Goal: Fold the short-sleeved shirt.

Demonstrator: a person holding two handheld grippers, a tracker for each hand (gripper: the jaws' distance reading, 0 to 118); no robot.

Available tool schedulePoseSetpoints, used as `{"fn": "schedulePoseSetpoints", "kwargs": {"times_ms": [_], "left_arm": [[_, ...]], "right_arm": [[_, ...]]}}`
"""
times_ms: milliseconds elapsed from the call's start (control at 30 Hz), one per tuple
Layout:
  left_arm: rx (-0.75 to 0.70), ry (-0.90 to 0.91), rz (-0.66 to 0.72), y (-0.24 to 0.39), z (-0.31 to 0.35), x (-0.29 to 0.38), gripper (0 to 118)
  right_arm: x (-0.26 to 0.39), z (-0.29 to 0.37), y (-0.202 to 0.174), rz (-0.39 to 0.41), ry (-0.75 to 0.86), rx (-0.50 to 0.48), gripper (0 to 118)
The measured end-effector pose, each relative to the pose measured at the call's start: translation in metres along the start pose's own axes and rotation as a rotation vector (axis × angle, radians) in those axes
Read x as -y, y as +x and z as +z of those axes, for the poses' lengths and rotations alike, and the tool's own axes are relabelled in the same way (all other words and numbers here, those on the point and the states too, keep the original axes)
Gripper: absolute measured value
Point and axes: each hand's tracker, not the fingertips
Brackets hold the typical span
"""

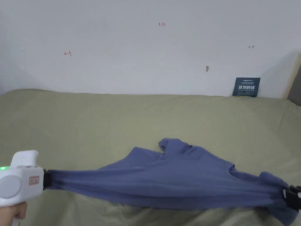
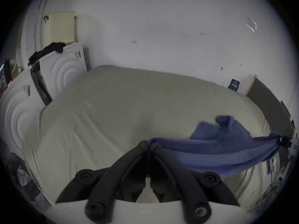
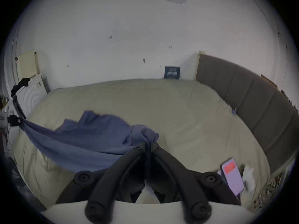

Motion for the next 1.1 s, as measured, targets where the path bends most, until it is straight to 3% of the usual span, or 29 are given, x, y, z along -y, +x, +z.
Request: {"fn": "schedulePoseSetpoints", "kwargs": {"times_ms": [300,500,567,600,633,667,700,733,767,867,933,1033,1067,1100], "left_arm": [[0.037,-0.068,-0.012,-0.017,0.039,0.080,1],[0.054,-0.075,0.013,-0.019,0.035,0.097,1],[0.044,-0.055,0.027,-0.019,0.037,0.096,1],[0.048,-0.055,0.039,-0.020,0.038,0.095,4],[0.058,-0.044,0.056,-0.020,0.042,0.094,13],[0.075,0.000,0.065,-0.018,0.051,0.091,39],[0.072,0.003,0.063,-0.015,0.058,0.089,92],[0.086,0.029,0.063,-0.011,0.065,0.086,116],[0.093,0.057,0.061,-0.005,0.073,0.084,118],[0.130,0.116,0.040,0.012,0.099,0.080,118],[0.088,0.184,0.002,0.028,0.123,0.079,118],[0.086,0.303,-0.040,0.042,0.148,0.088,118],[0.085,0.319,-0.046,0.045,0.154,0.090,115],[0.106,0.317,-0.069,0.046,0.157,0.094,93]], "right_arm": [[0.086,0.051,0.019,-0.052,-0.085,-0.006,7],[0.097,0.038,0.015,-0.093,-0.085,0.007,7],[0.095,0.038,0.013,-0.090,-0.093,0.017,13],[0.090,0.046,0.012,-0.105,-0.019,0.036,40],[0.089,0.050,0.010,-0.119,-0.049,0.003,76],[0.085,0.054,0.008,-0.131,-0.046,0.000,107],[0.081,0.061,0.004,-0.142,-0.025,-0.012,118],[0.076,0.067,-0.001,-0.145,-0.002,-0.015,118],[0.073,0.072,-0.007,-0.144,0.016,-0.017,118],[0.063,0.095,-0.031,-0.111,0.098,-0.048,118],[0.057,0.115,-0.055,-0.047,0.184,-0.031,118],[0.055,0.135,-0.078,-0.040,0.266,-0.030,117],[0.056,0.140,-0.084,-0.046,0.290,-0.018,113],[0.056,0.146,-0.090,-0.042,0.293,-0.039,91]]}}
